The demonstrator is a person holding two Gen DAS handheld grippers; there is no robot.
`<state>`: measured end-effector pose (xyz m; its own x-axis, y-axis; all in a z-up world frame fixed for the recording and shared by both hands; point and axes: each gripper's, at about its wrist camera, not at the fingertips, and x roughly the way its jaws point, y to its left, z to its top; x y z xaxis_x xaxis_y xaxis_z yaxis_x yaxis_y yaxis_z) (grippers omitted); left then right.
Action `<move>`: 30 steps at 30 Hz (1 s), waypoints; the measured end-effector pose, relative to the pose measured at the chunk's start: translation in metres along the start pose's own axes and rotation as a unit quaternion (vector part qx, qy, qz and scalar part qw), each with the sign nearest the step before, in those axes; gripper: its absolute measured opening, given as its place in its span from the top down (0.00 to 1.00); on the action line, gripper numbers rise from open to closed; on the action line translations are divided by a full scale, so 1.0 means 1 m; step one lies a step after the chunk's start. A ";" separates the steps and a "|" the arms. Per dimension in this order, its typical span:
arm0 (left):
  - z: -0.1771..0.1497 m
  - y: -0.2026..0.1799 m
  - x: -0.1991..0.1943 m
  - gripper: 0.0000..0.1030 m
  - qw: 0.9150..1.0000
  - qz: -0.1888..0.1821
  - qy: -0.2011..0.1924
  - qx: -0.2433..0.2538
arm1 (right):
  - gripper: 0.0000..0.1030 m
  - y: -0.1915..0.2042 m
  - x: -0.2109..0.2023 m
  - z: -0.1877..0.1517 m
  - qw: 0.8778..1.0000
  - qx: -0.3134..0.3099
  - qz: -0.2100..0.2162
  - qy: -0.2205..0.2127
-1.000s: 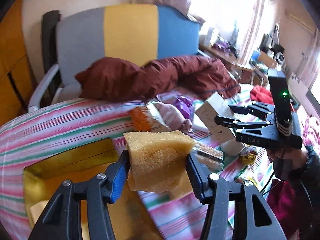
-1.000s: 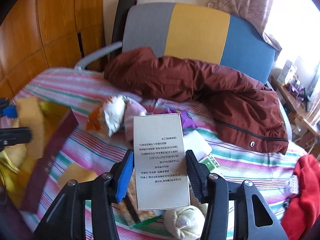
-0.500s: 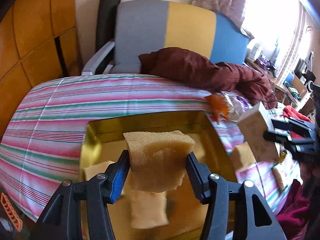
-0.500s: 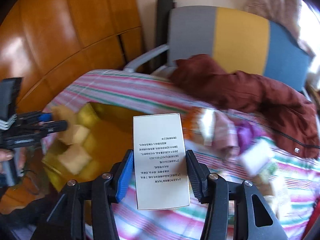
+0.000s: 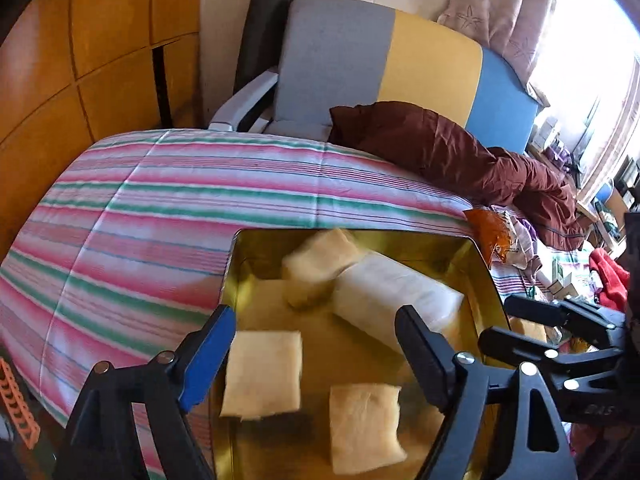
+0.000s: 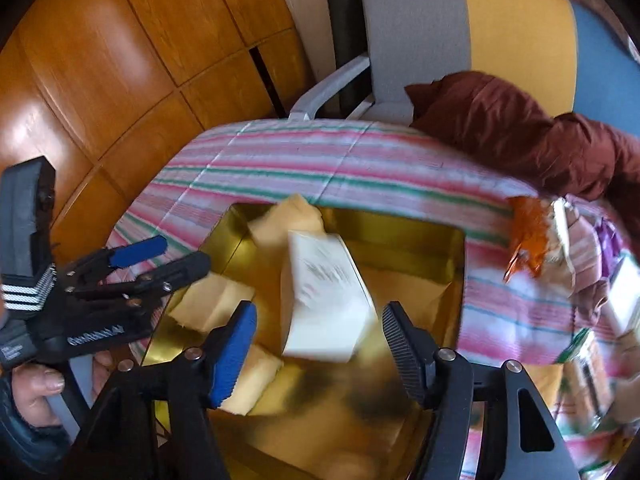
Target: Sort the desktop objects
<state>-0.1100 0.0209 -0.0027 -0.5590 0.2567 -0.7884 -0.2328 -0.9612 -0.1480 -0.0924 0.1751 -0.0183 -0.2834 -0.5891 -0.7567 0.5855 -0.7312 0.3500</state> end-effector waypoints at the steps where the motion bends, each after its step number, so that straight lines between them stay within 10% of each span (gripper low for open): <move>1: -0.005 0.003 -0.005 0.19 1.000 0.000 -0.004 -0.005 | 0.36 0.000 0.001 -0.005 1.000 -0.003 -0.003 0.005; 30: -0.067 -0.040 -0.059 0.30 0.997 0.051 -0.059 0.025 | 0.27 0.018 -0.057 -0.076 0.991 -0.112 -0.070 -0.030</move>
<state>-0.0144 0.0379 0.0101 -0.6710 0.1702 -0.7217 -0.2074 -0.9775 -0.0377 -0.0076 0.2215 -0.0106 -0.4150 -0.5111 -0.7527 0.6886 -0.7171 0.1072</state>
